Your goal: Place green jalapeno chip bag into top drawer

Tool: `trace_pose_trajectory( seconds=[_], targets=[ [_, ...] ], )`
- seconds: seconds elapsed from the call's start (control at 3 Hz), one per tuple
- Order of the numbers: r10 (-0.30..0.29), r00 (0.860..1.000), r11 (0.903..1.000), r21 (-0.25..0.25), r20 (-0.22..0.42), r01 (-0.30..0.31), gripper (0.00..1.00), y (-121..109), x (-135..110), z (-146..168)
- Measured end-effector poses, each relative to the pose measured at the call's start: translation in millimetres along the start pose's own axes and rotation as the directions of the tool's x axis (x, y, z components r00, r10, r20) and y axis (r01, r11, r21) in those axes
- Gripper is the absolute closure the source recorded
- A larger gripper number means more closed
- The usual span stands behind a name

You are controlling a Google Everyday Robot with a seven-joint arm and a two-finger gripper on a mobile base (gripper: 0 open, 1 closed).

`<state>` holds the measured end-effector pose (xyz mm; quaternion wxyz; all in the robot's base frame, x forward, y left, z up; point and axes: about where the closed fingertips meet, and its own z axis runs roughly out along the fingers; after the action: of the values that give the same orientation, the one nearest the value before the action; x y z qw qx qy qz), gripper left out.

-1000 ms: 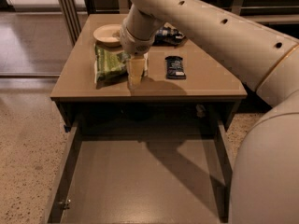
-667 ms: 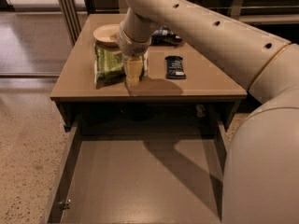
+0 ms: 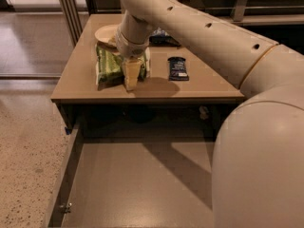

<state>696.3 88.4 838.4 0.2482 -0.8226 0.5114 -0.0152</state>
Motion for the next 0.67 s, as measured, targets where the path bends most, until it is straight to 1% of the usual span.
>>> trace_pose_trajectory(
  seconds=[0.67],
  targets=[
    [0.000,1.000,1.0000,0.000,0.000,0.000,0.58,0.0,0.0,0.1]
  ],
)
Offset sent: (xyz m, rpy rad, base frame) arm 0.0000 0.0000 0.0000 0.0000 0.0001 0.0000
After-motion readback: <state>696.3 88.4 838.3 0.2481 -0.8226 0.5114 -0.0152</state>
